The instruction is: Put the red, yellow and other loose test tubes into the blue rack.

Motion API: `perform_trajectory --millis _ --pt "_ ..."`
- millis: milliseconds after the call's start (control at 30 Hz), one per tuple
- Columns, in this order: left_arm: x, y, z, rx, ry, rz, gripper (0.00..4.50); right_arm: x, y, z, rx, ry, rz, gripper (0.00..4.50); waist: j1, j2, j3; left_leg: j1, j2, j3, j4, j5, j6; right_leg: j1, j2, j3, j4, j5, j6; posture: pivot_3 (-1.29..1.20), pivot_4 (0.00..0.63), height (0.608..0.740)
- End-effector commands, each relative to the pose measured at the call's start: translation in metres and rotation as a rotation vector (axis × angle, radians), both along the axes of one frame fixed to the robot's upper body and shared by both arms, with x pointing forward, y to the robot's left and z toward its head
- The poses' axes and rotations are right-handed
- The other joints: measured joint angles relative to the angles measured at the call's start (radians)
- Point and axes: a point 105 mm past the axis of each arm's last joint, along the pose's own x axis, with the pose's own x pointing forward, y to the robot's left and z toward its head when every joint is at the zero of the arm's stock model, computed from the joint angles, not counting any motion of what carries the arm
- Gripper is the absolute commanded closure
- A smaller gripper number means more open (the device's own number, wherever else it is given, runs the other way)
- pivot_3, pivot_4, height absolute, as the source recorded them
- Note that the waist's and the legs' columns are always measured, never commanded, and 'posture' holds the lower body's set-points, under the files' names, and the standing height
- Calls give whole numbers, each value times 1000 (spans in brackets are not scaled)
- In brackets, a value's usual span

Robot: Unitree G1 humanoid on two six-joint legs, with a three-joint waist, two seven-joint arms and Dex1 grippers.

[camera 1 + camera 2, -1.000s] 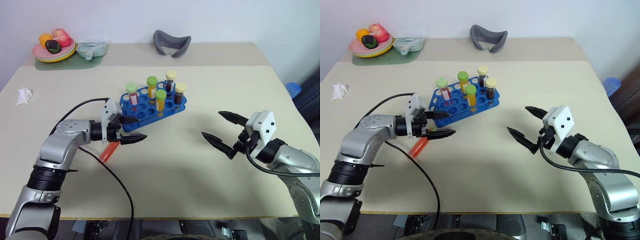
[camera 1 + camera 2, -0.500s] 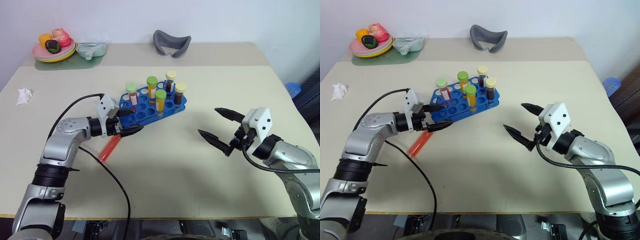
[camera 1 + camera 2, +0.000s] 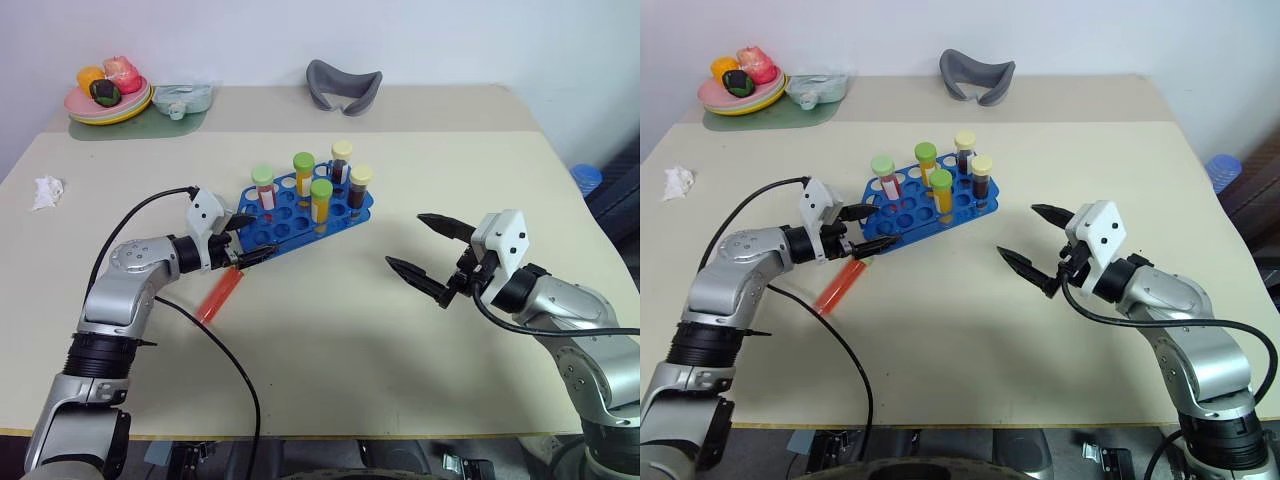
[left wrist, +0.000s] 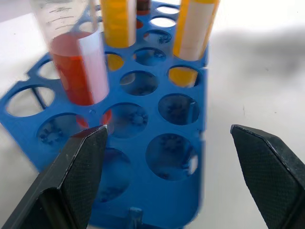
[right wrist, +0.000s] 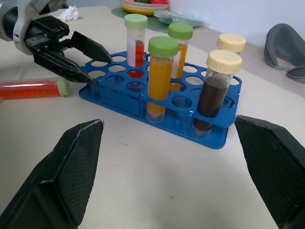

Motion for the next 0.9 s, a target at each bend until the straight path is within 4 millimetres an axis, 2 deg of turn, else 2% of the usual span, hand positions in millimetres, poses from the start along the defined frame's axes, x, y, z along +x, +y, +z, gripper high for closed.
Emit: perform_trajectory --millis 33,133,233,500,700,900 --pt "-28 -12 26 -70 -34 -168 284 -1 -2 6 8 -39 -1 0 -1 0 0 0 0 0 0 0 0 0 0 0 0 0 0 0 150 740" --pt "-43 -17 29 -75 8 -247 284 0 -1 6 11 -41 0 0 0 0 0 0 0 0 0 0 0 0 0 0 0 0 0 0 150 740" --pt "-46 -20 21 17 95 -250 284 1 -1 6 13 -43 -1 0 -1 0 0 0 0 0 0 0 0 0 0 0 0 0 0 0 150 740" --pt "-31 -27 10 325 138 -130 284 -6 -4 5 17 -48 -24 0 0 0 0 0 0 0 0 0 0 0 1 0 0 0 0 0 150 740" --pt "-25 -28 5 381 192 -110 284 -5 -5 8 19 -57 -45 0 -8 0 0 0 0 0 0 0 0 0 1 0 0 0 0 0 150 740" --pt "-6 -27 10 378 139 -18 284 -4 -6 8 23 -58 -57 0 -14 0 0 0 0 0 0 0 0 0 1 0 0 0 0 0 150 740"
